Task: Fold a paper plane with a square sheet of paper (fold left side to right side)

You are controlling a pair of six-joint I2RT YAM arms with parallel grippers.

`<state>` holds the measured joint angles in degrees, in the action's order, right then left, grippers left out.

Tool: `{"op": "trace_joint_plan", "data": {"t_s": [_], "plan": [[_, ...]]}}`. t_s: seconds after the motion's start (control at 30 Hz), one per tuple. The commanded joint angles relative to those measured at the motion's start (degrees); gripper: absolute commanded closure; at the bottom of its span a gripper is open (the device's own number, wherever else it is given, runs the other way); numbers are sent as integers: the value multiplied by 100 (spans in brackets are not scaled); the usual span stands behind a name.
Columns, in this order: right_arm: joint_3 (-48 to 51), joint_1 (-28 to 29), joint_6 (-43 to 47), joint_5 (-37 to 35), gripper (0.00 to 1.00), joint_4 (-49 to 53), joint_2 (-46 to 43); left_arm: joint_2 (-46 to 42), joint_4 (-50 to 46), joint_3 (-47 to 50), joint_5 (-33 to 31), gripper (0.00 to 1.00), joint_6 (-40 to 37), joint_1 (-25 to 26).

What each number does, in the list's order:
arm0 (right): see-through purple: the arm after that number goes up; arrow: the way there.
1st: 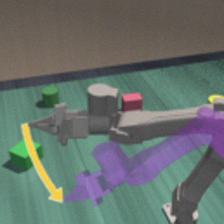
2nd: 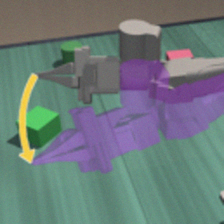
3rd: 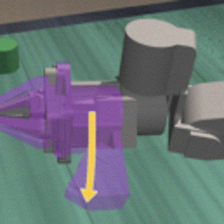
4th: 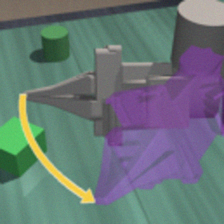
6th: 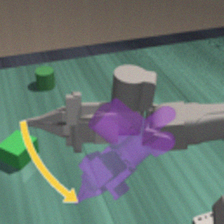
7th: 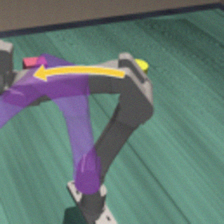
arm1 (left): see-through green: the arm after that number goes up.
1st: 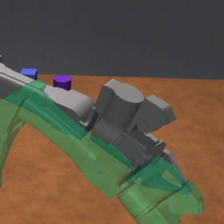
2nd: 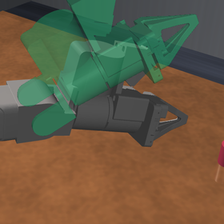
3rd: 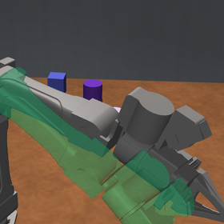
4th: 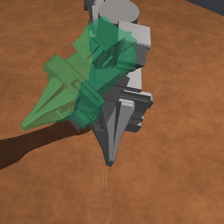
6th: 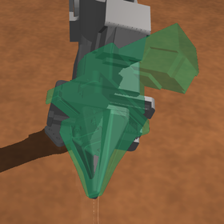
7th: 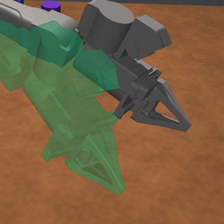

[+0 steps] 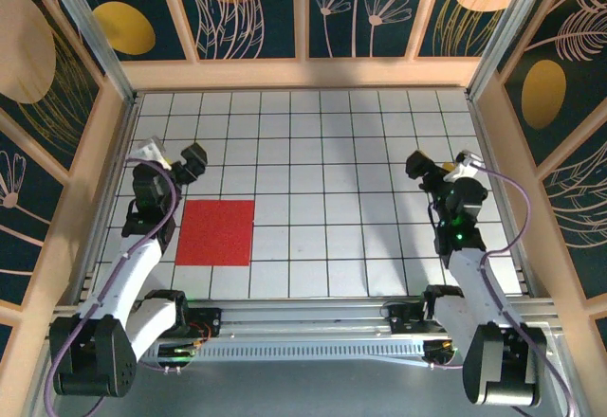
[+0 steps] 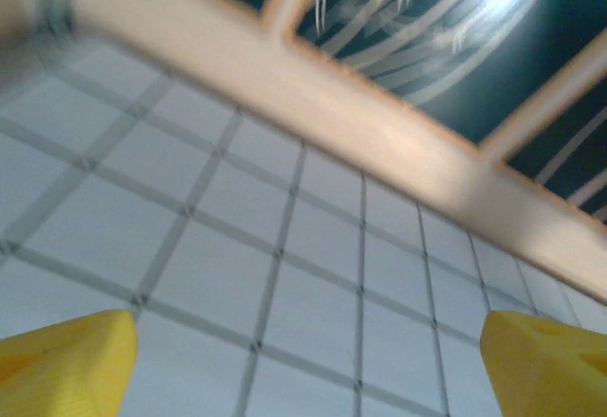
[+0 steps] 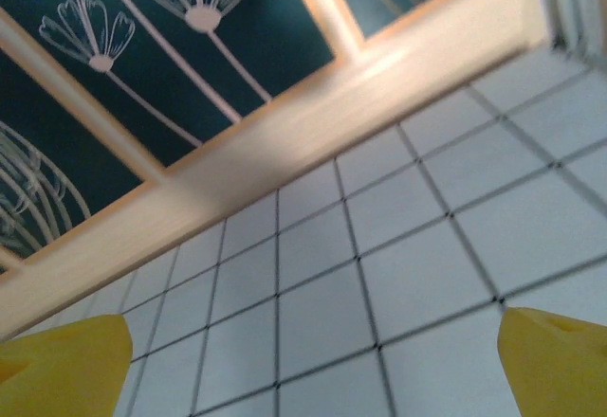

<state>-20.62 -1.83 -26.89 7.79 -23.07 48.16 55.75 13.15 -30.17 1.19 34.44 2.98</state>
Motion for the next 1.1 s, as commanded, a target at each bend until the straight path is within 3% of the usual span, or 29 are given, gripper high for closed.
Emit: {"op": "trace_joint_plan", "data": {"t_s": [0.0,0.1,0.23,0.5,0.9,1.07], "plan": [[-110,-1,-1084,941,1,1513,-289,-11,-1084,386,1724,11,1274,-1],[-109,14,-1254,1528,1,2013,-375,69,-1335,576,2341,11,1517,92],[-128,98,-1225,1927,1,2551,-335,420,-1808,557,2639,9,1347,280],[-219,341,-963,1585,1,2995,-330,1556,-1534,436,2709,8,1269,648],[-385,504,-993,1051,1,3207,-260,2320,-857,426,2705,7,1891,1107],[-508,541,-983,902,1,3274,-158,2630,-585,167,2550,5,2345,1545]]}}
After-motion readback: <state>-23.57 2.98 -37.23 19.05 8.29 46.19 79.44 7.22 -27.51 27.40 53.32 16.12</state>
